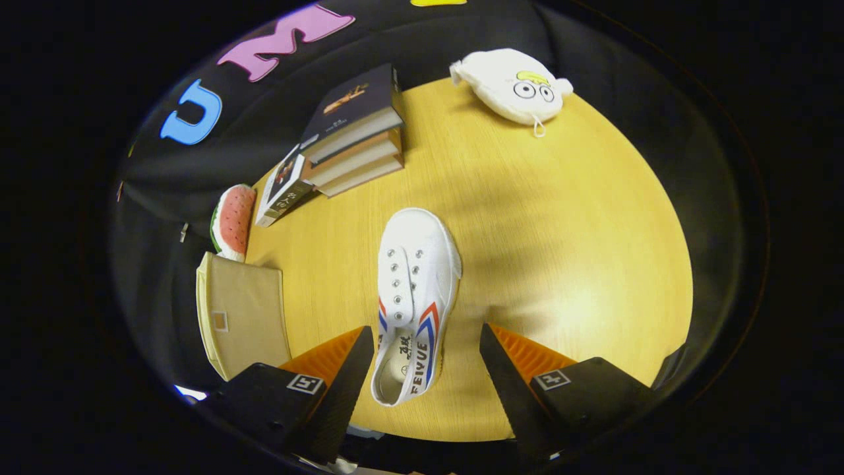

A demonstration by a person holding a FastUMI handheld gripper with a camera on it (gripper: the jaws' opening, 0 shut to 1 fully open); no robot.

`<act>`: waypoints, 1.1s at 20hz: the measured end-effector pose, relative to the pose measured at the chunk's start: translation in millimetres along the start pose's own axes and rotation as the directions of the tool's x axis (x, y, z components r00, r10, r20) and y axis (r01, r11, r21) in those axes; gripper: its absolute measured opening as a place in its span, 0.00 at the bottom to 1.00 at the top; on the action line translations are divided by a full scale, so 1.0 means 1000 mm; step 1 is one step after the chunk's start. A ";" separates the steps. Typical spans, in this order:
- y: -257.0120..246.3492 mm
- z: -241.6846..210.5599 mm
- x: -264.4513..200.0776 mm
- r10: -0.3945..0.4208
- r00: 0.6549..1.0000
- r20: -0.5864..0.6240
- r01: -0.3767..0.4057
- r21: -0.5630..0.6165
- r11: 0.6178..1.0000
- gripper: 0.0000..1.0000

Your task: Open the storage box then place both shoes into the box .Put the left shoe in first, then the right shoe, with the right side of both shoes facing outward in a uniform manner.

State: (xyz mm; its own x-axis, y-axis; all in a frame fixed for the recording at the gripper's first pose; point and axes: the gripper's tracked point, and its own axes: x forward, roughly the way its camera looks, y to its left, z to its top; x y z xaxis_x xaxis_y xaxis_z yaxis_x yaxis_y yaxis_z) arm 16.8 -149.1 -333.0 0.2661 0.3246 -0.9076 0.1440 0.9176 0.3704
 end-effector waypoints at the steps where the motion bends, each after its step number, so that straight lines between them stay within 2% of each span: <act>1: -0.007 -0.001 0.008 -0.022 1.000 -0.009 0.022 -0.005 1.000 0.99; 4: -0.019 -0.005 0.027 -0.072 0.997 -0.028 0.071 -0.045 0.997 0.99; 9: -0.009 -0.002 0.044 -0.062 0.997 -0.040 0.060 -0.059 0.996 0.97; 11: 0.001 0.002 0.048 -0.045 0.998 -0.037 0.043 -0.044 0.998 0.82; 12: 0.002 0.001 0.054 -0.055 0.997 -0.045 0.053 -0.034 0.998 0.65; 13: 0.002 0.001 0.054 -0.067 0.996 -0.056 0.065 -0.036 0.997 0.55; 16: 0.000 0.000 0.056 -0.067 0.997 -0.044 0.064 -0.076 0.995 0.53; 19: -0.003 0.001 0.057 -0.033 0.998 -0.060 0.030 -0.044 0.999 0.47; 20: -0.003 0.001 0.057 -0.018 0.998 -0.068 0.015 -0.035 0.999 0.37; 22: -0.006 0.002 0.054 0.002 0.998 -0.066 -0.003 -0.023 1.000 0.29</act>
State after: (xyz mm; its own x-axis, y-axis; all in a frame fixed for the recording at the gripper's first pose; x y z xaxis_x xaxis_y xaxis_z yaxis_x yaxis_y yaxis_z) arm 32.0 -137.4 -384.4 0.2030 0.3408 -0.9180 0.1213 0.9215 0.3689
